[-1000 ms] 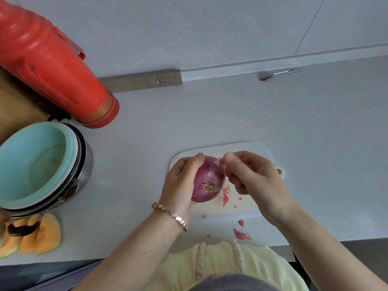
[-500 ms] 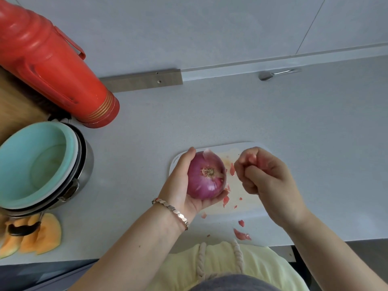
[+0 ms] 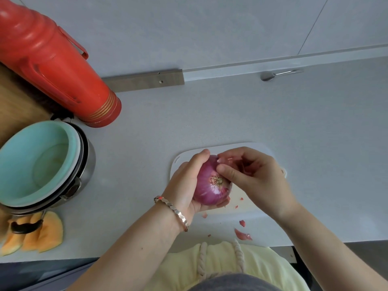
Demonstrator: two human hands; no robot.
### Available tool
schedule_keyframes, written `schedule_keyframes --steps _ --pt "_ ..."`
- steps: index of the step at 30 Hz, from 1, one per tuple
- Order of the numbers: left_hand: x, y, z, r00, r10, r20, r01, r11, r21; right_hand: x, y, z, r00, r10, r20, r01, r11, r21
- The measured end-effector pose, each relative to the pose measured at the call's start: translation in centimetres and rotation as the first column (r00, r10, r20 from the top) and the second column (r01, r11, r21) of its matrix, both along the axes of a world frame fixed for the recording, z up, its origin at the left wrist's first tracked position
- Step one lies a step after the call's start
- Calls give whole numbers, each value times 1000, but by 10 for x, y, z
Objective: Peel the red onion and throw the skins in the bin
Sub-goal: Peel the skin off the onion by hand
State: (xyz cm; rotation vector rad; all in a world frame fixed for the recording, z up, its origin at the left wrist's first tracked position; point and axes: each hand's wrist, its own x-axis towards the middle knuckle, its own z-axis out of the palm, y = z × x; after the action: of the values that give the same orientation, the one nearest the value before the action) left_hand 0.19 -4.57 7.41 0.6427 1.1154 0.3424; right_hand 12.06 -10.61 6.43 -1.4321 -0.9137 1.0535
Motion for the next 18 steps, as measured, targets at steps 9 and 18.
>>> schedule_keyframes --steps 9,18 --pt "0 0 0 998 59 -19 -60 994 -94 -6 -3 -6 998 -52 45 52 999 13" --pt "1 2 8 979 203 -18 -202 953 -227 4 -8 -9 944 -49 -326 43 999 -26"
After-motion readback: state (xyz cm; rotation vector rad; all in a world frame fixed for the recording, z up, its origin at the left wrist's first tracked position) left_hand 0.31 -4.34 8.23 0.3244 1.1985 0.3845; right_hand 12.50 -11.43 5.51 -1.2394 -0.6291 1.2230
